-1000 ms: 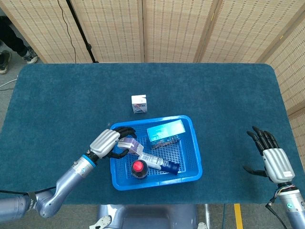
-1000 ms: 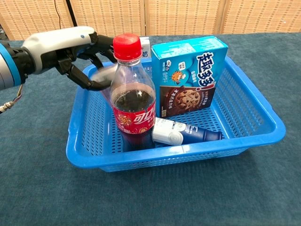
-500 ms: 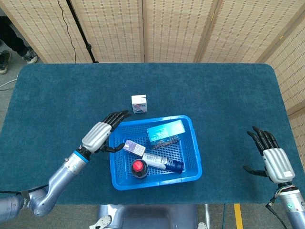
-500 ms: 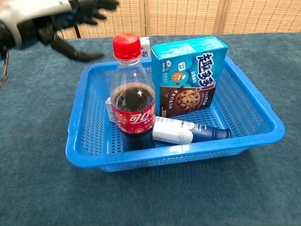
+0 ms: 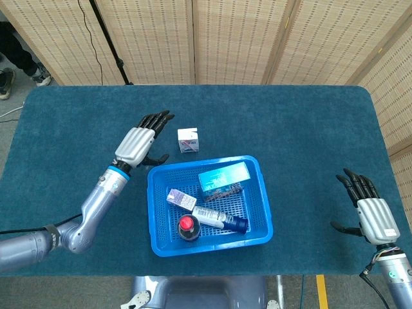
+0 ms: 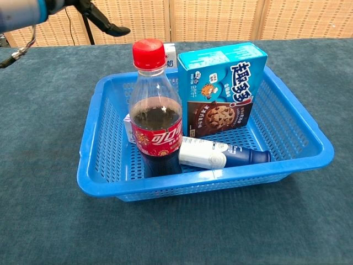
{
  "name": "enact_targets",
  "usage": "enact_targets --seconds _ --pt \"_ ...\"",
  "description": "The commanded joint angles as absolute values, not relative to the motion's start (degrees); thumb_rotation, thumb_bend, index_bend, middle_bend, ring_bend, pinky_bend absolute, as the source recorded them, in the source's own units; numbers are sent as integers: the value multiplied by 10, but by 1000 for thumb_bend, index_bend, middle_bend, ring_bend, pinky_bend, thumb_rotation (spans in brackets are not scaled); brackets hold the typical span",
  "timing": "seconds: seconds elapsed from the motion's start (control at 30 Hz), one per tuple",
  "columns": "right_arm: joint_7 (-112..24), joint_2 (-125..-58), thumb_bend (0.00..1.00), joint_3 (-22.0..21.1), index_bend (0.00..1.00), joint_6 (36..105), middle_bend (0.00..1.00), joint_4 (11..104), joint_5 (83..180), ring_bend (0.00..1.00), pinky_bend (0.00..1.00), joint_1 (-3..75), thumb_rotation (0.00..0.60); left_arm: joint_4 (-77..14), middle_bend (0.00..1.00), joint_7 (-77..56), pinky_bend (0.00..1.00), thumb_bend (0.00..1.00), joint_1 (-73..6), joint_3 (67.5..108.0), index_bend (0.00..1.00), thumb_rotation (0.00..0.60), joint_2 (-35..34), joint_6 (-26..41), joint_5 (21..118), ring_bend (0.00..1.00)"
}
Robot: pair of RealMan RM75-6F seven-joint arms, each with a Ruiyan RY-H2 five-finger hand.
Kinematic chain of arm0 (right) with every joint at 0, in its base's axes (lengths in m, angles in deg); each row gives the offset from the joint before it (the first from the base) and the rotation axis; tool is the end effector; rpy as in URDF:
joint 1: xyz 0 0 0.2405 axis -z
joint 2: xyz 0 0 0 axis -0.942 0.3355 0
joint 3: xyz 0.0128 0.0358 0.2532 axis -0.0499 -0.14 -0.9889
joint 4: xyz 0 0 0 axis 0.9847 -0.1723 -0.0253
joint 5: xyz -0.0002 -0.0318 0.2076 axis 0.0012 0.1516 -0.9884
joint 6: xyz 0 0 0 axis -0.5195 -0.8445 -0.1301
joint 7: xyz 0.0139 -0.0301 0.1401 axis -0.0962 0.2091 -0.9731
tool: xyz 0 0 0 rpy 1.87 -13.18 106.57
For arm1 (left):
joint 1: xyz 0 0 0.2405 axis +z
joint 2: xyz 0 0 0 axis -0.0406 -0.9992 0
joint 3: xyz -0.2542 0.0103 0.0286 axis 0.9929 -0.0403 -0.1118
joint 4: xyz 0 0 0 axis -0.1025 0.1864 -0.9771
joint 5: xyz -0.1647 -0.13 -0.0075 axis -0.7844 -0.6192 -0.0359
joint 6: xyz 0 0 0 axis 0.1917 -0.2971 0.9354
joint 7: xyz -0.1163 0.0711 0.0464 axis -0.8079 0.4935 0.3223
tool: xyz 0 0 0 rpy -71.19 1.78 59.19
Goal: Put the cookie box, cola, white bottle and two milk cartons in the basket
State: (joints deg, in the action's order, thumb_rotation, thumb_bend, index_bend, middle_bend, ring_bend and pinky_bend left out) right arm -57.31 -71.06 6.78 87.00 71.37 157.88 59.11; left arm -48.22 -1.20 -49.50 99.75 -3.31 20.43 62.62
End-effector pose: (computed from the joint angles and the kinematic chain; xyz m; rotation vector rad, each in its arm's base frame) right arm -0.3024 -0.2175 0.1621 1.4741 -1.0038 1.0788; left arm -0.0747 0.4007 0.0488 -1.7364 -1.0997 -1.2019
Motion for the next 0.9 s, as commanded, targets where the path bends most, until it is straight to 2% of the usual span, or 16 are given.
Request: enact_targets --seconds 0.03,0.2,0.43,0.6,0.7,0.77,0.83,0.9 --pt "-576 -709 0 64 65 869 0 712 1571 0 36 592 600 -399 0 85 0 298 -570 1000 0 600 20 245 511 0" --pt "-577 -710 0 61 65 864 0 706 1562 0 36 591 600 -316 0 113 0 298 -613 994 0 600 72 279 441 0" --pt "-570 -713 0 59 65 858 0 705 1558 0 36 589 600 -236 0 119 0 298 -658 993 0 600 119 332 389 0" --pt "-568 -714 0 58 65 855 0 704 1554 0 36 588 600 -185 0 131 3 298 -686 990 0 600 151 342 359 0" --pt "-570 -714 0 56 65 853 0 702 1551 0 36 588 600 -154 18 157 113 318 -701 984 13 600 175 319 334 37" --pt "-571 -714 0 55 65 853 0 701 1549 0 36 587 600 -140 101 182 212 362 -710 981 107 600 188 302 310 133" --pt "-573 -714 0 54 65 852 0 700 1548 0 36 587 600 -127 238 202 314 428 -717 983 274 600 200 289 288 261" --pt "-574 -714 0 54 65 850 0 700 1548 0 36 587 600 -123 332 207 373 476 -720 989 386 600 206 290 277 342"
